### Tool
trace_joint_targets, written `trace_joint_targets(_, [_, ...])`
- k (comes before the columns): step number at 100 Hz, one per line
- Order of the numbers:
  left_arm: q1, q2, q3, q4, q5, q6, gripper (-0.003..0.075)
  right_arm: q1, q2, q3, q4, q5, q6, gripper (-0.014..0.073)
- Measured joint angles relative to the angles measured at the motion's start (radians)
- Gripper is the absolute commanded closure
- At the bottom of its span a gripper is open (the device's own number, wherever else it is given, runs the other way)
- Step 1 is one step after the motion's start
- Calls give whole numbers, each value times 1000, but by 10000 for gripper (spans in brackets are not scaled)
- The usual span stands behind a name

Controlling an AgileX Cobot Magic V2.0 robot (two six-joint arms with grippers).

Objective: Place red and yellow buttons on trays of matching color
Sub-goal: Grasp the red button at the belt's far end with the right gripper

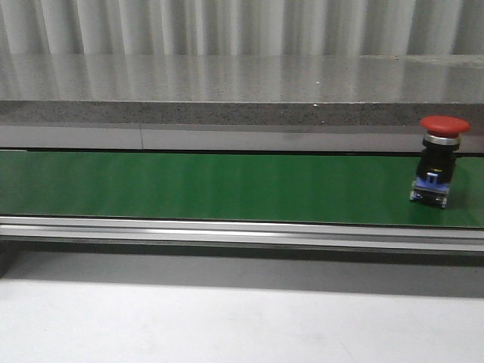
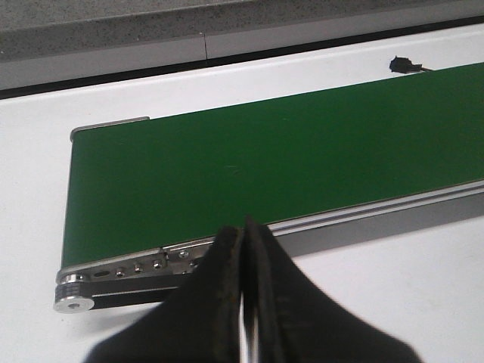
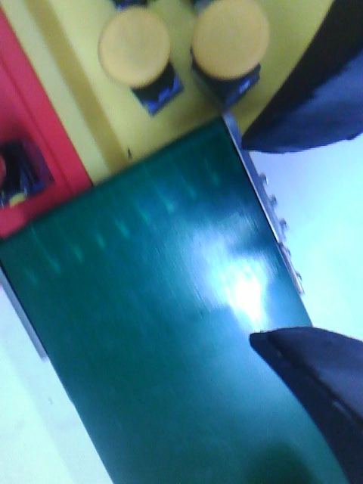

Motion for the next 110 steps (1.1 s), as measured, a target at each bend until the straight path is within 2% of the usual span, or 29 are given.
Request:
trace_joint_targets(20, [0, 0, 0, 0, 0, 0, 741, 163, 0, -53, 25, 88, -84, 95])
trace_joint_targets(34, [0, 0, 0, 0, 0, 0, 741, 233, 19, -96, 36, 149, -135, 95])
trace_joint_targets(63, [0, 0, 0, 0, 0, 0, 741, 253, 178, -176, 167, 244, -305, 95])
trace_joint_targets(87, [0, 0, 0, 0, 0, 1, 741, 254, 302, -200, 211, 169, -372, 99])
trace_joint_targets(92, [0, 0, 0, 0, 0, 1, 741, 254, 321, -200, 211, 140, -373, 134])
trace_joint_targets(97, [0, 0, 0, 0, 0, 1, 741, 254, 338, -200, 211, 117, -374, 209])
trace_joint_targets(106, [0, 0, 0, 0, 0, 1, 741, 254, 350, -205, 195, 90, -374, 399])
trace_joint_targets(110, [0, 0, 0, 0, 0, 1, 741, 254, 354, -205, 193, 81, -374, 449])
